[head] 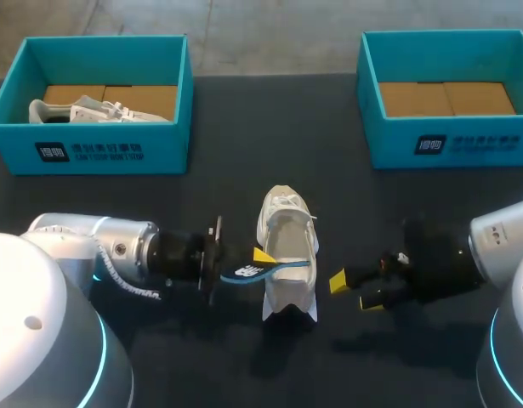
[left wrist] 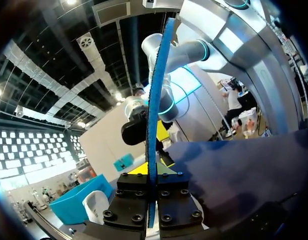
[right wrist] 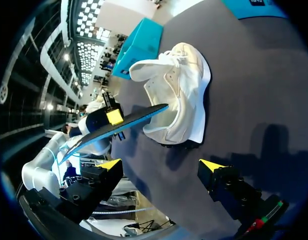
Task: Take the shoe out of the shoebox, open the shoe tongue, remove and reinsert the insole, then place the shoe into the shoebox
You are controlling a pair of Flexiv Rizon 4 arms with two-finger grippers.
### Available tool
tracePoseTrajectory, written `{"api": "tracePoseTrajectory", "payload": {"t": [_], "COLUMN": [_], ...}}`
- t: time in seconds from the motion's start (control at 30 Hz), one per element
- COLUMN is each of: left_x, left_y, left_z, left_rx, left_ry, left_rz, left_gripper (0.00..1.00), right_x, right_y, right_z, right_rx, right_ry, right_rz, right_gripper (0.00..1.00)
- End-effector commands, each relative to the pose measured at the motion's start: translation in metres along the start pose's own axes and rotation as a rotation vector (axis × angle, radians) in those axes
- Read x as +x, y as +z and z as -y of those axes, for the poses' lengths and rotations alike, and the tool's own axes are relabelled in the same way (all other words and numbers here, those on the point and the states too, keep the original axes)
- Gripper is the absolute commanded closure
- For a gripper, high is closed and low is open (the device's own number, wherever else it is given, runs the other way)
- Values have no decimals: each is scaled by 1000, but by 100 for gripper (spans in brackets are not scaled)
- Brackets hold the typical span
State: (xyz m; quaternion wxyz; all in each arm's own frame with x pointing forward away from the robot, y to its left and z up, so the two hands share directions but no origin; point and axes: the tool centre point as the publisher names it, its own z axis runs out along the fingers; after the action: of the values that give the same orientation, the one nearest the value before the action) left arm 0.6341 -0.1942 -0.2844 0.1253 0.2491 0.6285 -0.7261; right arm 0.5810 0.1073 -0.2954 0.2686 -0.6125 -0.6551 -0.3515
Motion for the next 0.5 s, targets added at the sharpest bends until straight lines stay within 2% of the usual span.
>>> {"api": "tracePoseTrajectory", "payload": {"t": [0.03, 0.5], "left_x": [0, 3], "left_y": [3, 4], "left_z": [-6, -10], "left_rx": [5, -11], "left_ry": [6, 63], "left_rz": [-20, -70], "left_gripper": [100, 100], "right_x": [1, 1], "right_y": [-1, -1], "right_z": [2, 2], "right_rx": [-3, -3], "right_ry": [0, 0], "right_rz": [0, 0], "right_gripper": [0, 0]}}
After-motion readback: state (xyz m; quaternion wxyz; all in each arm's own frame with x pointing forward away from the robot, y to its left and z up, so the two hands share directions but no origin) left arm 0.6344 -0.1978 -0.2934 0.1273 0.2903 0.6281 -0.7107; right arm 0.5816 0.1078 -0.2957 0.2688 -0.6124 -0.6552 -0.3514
